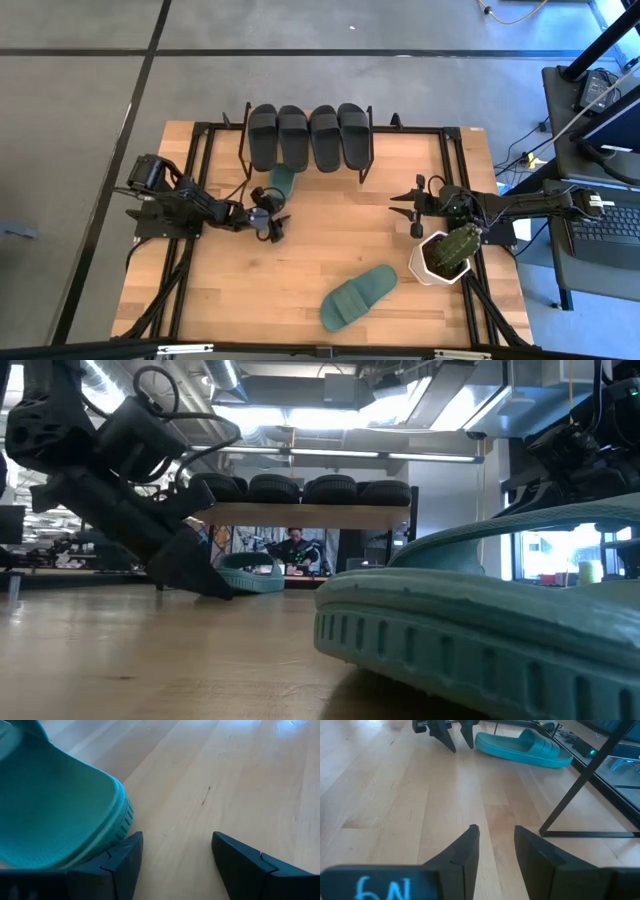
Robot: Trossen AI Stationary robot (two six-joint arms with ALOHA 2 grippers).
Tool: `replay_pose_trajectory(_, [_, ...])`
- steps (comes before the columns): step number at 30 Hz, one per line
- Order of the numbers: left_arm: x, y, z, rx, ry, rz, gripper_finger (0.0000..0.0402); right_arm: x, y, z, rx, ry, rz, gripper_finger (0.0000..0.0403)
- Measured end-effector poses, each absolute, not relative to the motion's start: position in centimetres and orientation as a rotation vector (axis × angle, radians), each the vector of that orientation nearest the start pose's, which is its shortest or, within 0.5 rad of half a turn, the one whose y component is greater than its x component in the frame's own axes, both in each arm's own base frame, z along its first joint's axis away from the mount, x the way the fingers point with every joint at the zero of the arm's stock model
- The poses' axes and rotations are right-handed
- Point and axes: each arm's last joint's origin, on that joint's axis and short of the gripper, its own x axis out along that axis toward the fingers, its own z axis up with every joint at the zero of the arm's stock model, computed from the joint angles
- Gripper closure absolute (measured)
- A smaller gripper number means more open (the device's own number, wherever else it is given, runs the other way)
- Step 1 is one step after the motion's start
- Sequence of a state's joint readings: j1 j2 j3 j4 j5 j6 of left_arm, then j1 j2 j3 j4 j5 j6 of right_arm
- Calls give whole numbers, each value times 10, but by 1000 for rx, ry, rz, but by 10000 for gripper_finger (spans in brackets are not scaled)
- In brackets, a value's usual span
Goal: Pick and place slides into the shelf
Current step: Put the green slide under the shelf
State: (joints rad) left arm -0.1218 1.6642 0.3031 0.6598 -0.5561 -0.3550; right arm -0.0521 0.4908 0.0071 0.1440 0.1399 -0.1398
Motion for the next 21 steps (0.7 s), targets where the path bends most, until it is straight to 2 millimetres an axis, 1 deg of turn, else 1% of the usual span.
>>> replay_pose_trajectory(3, [225,-14,80,-100,580,514,172,122,-10,135,-153,353,-166,277])
replay_pose_trajectory(5, [226,-17,80,-111,584,473,172,122,-10,135,-153,353,-166,277])
replay_pose_trajectory(8, [226,-22,83,-143,591,381,172,122,-10,135,-153,353,-166,277])
replay_pose_trajectory(12, [227,-34,95,-189,570,195,172,122,-10,135,-153,353,-166,277])
replay_pose_trajectory(15, [230,-48,110,-193,484,6,172,122,-10,135,-154,353,-166,277])
replay_pose_trajectory(18, [230,-65,129,-129,339,-196,172,122,-10,135,-154,353,-166,277])
replay_pose_trajectory(21, [227,-80,145,-62,209,-304,172,122,-10,135,-154,353,-166,277])
